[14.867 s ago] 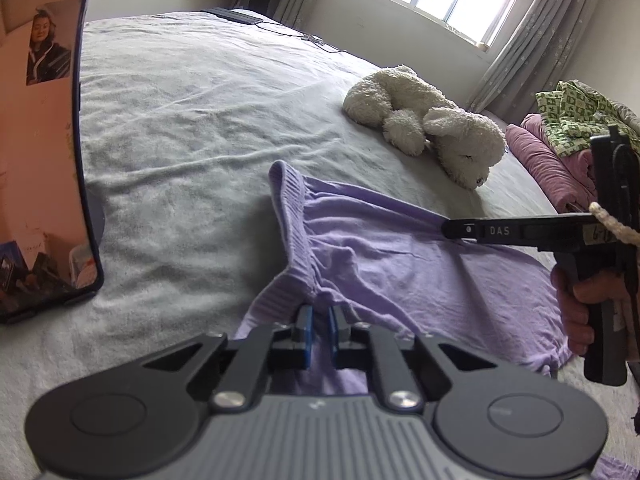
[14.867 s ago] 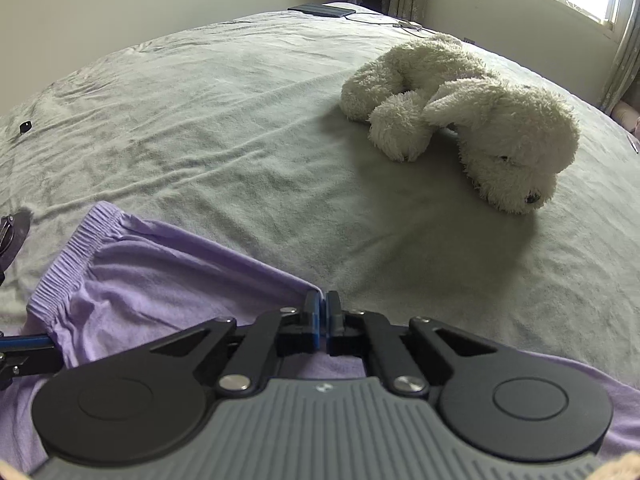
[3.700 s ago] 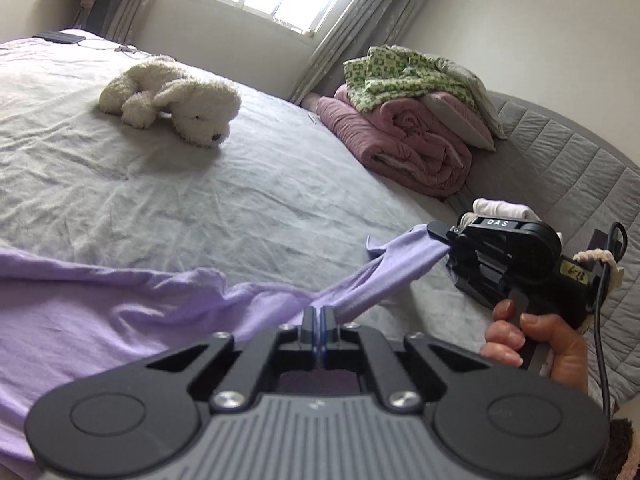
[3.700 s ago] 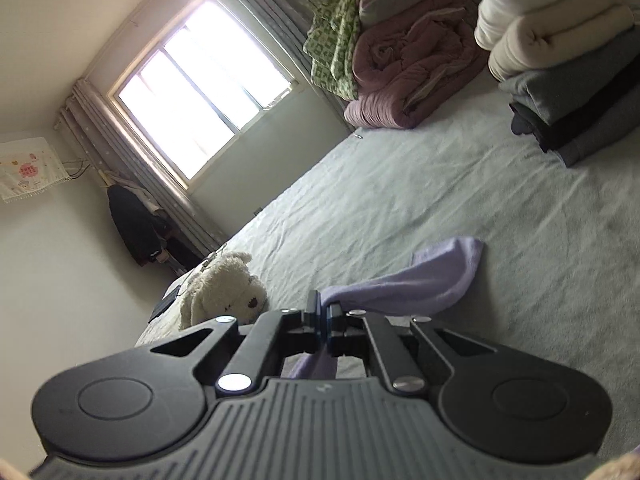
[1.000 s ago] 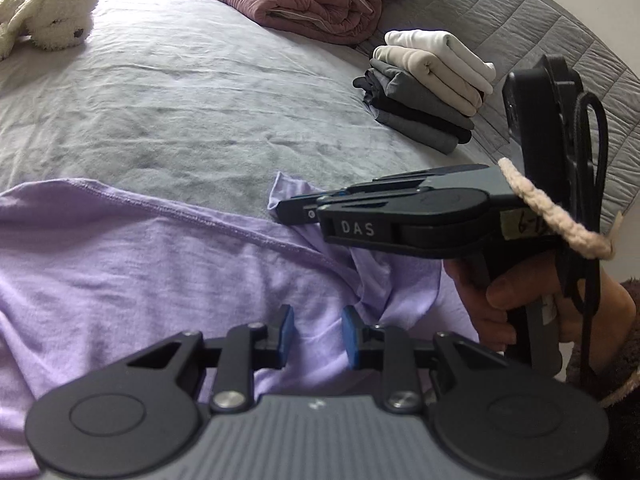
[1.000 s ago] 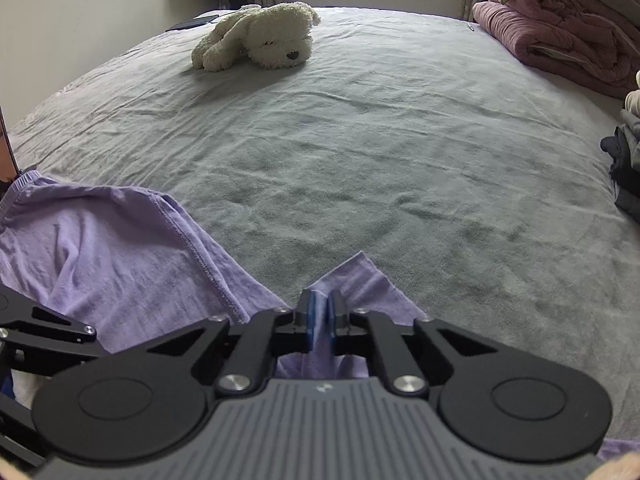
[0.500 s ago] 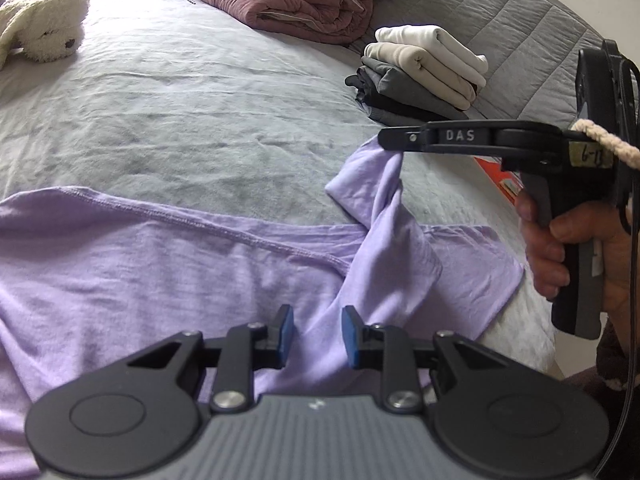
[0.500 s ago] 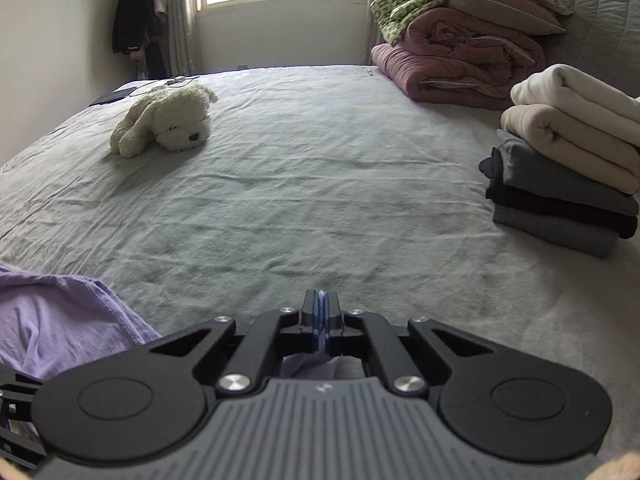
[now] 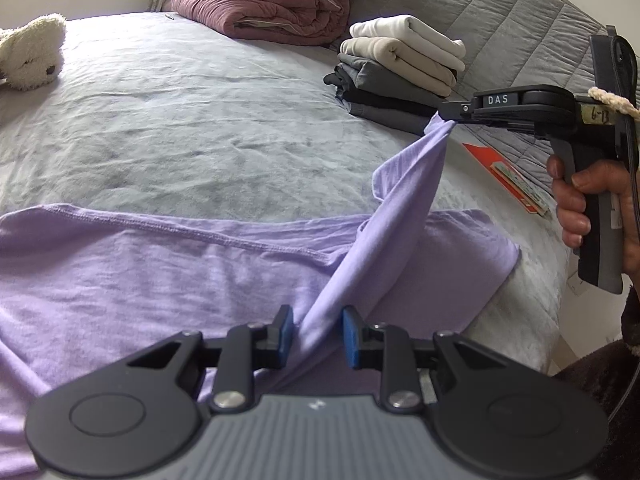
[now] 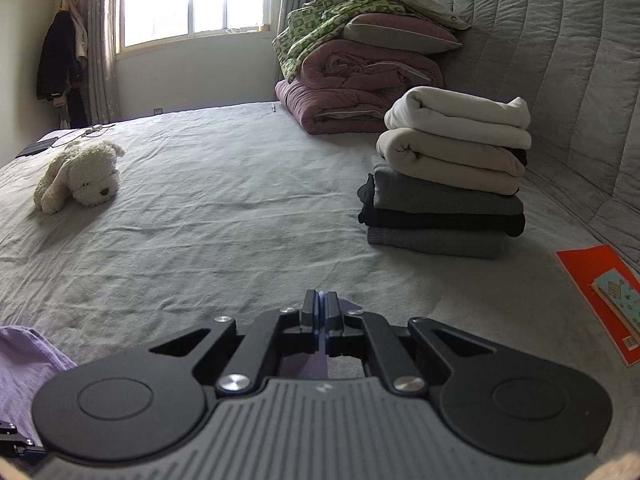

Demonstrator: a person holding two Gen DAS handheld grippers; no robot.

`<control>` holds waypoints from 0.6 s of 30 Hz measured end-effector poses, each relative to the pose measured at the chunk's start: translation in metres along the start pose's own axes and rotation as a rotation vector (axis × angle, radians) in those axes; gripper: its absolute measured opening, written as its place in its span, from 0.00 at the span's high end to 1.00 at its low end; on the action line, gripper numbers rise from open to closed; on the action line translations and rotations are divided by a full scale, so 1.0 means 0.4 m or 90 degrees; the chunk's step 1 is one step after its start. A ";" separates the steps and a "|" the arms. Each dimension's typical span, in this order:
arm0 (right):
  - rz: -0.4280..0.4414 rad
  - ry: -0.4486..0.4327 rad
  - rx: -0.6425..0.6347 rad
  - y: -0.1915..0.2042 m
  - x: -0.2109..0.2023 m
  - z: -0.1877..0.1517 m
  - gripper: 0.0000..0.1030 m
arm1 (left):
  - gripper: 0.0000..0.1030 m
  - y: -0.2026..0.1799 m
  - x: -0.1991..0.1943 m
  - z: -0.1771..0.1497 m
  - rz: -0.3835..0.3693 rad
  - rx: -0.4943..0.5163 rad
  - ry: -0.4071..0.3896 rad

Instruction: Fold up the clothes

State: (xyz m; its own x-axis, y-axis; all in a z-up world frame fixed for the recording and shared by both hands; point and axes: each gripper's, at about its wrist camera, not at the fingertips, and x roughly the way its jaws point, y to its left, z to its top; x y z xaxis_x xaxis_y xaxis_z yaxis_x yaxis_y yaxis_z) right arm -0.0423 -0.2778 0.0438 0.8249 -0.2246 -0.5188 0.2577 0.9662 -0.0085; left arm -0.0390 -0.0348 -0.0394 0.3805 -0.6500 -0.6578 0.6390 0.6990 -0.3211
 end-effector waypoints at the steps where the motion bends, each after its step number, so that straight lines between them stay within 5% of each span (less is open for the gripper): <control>1: 0.000 -0.005 0.005 -0.004 -0.006 0.004 0.98 | 0.77 -0.002 -0.003 0.002 0.004 0.000 -0.007; 6: -0.012 -0.043 0.010 -0.009 -0.031 0.025 0.98 | 0.96 -0.011 -0.033 0.017 0.025 -0.002 -0.066; 11: -0.033 -0.067 0.018 -0.013 -0.050 0.037 0.98 | 0.97 -0.014 -0.070 0.027 0.034 -0.014 -0.136; 18: -0.059 -0.038 -0.024 -0.005 -0.083 0.018 0.98 | 0.97 -0.034 -0.077 0.019 0.013 0.018 -0.104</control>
State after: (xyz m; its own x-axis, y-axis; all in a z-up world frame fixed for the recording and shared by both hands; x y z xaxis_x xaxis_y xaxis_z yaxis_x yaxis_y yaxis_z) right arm -0.0664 -0.2731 0.0672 0.8272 -0.3196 -0.4622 0.3164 0.9446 -0.0869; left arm -0.0542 -0.0265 -0.0097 0.4952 -0.6774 -0.5439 0.6477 0.7051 -0.2884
